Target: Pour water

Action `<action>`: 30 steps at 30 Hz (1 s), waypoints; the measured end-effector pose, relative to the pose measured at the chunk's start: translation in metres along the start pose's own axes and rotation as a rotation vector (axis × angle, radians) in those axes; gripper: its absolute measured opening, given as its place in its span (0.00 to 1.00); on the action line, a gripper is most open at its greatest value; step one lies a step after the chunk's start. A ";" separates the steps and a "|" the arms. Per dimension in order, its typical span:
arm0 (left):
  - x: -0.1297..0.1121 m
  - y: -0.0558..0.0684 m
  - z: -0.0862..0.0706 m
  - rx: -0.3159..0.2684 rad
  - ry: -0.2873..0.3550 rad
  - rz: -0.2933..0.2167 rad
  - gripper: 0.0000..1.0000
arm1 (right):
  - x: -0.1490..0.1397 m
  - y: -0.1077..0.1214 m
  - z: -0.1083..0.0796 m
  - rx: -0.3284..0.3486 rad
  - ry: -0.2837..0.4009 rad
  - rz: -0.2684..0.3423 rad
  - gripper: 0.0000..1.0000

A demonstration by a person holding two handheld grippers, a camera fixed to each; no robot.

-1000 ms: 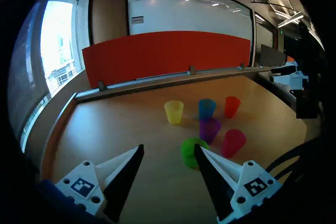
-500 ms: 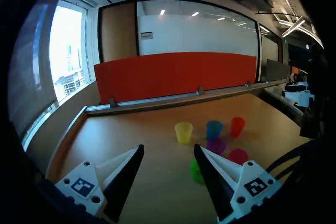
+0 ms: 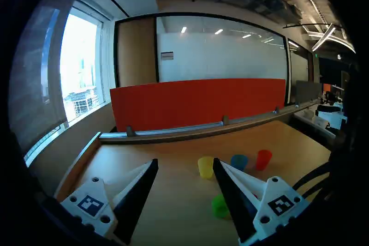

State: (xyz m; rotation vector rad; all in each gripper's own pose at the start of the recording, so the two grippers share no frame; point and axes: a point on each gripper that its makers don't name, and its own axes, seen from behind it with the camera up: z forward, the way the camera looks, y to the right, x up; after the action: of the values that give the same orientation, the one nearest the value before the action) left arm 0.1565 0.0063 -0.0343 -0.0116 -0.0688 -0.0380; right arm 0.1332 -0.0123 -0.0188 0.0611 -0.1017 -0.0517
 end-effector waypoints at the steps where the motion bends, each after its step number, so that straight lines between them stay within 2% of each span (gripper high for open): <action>1: 0.004 -0.001 0.000 0.002 0.009 -0.004 0.88 | 0.004 0.002 0.000 -0.008 0.010 0.004 0.97; 6: 0.024 -0.009 0.002 0.019 0.056 -0.026 0.88 | 0.018 0.010 0.001 -0.038 0.054 0.028 0.97; 15: 0.049 -0.018 0.002 0.037 0.126 -0.071 0.88 | 0.026 0.012 0.005 -0.056 0.077 0.049 0.97; 24: 0.054 -0.032 0.003 0.058 0.167 -0.078 0.88 | 0.033 0.016 0.002 -0.096 0.084 0.055 0.97; 30: 0.045 -0.039 0.004 0.065 0.188 -0.074 0.88 | 0.025 0.017 0.002 -0.120 0.075 0.063 0.97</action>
State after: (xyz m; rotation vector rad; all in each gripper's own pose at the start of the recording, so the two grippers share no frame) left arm 0.1998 -0.0343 -0.0272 0.0591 0.1179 -0.1107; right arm 0.1585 0.0034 -0.0132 -0.0605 -0.0257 0.0077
